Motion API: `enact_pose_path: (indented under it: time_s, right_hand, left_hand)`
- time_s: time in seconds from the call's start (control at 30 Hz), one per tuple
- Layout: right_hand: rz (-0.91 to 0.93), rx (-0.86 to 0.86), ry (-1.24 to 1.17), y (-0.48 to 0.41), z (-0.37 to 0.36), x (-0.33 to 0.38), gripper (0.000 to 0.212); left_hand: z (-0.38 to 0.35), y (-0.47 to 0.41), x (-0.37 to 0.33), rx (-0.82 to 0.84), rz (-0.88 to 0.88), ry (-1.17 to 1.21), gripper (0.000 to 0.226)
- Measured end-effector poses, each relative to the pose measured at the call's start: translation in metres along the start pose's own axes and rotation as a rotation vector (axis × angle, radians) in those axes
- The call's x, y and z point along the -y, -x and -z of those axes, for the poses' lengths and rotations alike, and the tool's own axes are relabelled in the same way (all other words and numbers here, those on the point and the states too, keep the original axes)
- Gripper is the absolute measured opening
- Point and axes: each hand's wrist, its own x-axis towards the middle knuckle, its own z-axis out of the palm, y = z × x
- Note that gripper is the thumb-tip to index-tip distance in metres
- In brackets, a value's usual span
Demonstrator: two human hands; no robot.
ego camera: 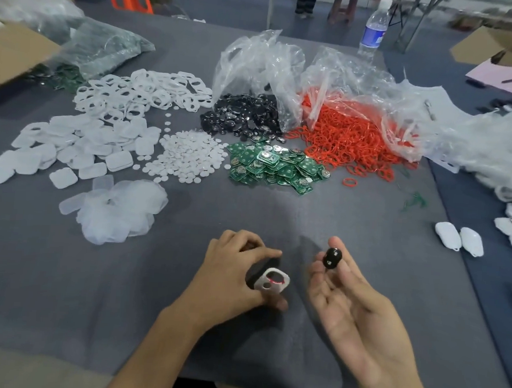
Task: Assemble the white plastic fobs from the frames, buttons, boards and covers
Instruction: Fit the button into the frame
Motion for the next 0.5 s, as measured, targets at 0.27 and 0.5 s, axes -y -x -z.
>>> enact_pose_path:
  time_s: [0.27,0.5]
  right_hand:
    - [0.053,-0.031,0.065,-0.001,0.004,-0.004,0.035]
    - [0.493,-0.125,1.216,-0.014,0.011,-0.032,0.027]
  left_hand:
    - [-0.005,0.003,0.0,-0.146,0.046,0.079,0.069]
    - [-0.005,0.003,-0.001,-0.222,0.056,0.21,0.06]
